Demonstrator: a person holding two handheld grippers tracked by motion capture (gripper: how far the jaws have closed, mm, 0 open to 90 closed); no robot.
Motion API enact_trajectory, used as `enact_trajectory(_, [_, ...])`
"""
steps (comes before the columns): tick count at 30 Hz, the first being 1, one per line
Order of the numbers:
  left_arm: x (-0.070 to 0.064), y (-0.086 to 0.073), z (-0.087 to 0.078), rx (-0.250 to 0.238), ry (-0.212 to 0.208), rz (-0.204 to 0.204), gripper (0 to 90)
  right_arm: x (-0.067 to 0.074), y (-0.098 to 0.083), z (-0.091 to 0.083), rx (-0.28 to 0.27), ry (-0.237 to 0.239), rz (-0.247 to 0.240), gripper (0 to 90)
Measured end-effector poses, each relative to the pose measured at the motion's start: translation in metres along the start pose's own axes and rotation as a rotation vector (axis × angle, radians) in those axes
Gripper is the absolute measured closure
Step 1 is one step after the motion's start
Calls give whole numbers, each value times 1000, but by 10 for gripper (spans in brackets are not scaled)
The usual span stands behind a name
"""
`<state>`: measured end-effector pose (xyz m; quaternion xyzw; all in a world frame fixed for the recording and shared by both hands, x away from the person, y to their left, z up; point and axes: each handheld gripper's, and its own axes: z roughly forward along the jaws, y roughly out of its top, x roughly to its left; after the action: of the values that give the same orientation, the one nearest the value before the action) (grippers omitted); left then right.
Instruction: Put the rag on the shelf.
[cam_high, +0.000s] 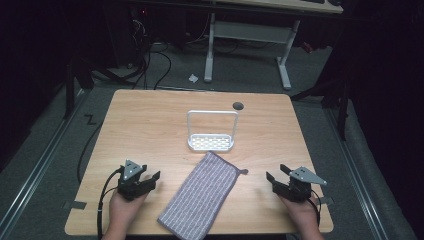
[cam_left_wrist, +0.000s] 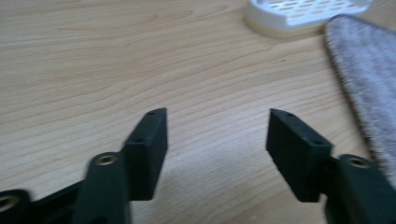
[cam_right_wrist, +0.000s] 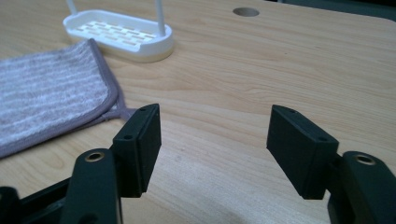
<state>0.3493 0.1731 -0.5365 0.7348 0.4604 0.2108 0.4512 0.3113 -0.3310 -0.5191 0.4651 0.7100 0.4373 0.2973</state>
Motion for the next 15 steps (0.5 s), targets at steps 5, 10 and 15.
enact_trajectory(5, [-3,-3,-1,-11,-21,-29,460,0,0,3,-4,15,6,377])
enact_trajectory(10, [-13,-2,0,53,-85,-22,538,5,0,4,-8,14,7,405])
enact_trajectory(15, [-33,-3,4,102,-108,39,639,7,3,5,-5,8,23,391])
